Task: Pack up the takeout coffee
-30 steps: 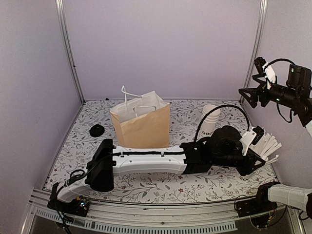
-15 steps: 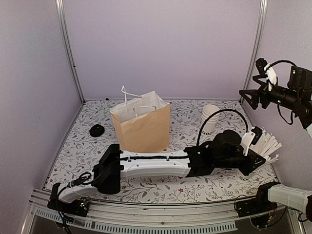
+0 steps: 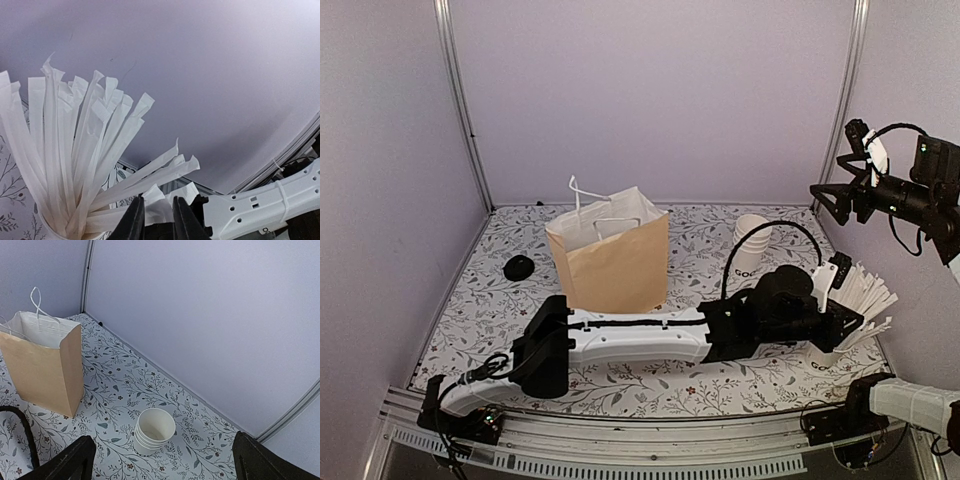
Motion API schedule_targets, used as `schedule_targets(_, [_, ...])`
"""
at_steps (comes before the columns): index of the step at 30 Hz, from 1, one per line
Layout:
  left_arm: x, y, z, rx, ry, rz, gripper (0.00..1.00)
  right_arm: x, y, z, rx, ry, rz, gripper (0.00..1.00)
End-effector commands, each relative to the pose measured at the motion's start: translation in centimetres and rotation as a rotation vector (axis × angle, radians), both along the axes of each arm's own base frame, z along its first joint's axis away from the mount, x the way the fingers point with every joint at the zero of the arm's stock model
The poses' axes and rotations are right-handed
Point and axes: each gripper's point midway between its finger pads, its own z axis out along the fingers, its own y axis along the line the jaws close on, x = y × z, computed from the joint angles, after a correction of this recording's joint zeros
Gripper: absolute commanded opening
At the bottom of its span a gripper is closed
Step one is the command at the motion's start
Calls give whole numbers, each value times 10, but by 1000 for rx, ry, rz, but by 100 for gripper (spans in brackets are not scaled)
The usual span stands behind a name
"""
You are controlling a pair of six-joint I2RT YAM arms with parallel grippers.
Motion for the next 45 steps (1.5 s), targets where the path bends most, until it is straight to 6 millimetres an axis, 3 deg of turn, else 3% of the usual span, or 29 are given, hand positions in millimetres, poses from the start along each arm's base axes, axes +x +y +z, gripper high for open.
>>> schedule_targets(1, [18,-3,4,-59,33,36,19,-1,1,0,20,0,11,99])
schedule_targets(6, [17,-2,9,-69,26,17,0,-1,1,1,20,1,11,99])
schedule_targets(25, [10,39,110,-137,-245,134,0,-3,1,2,20,0,12,99])
schedule_targets(35, [5,55,140,-159,-280,130,0,-4,0,5,19,-6,12,99])
schedule_targets(41, [-11,82,179,-126,-369,44,0,-6,-1,14,14,-17,4,99])
schedule_targets(45, [-12,120,213,-114,-435,74,0,-4,0,16,14,-16,12,99])
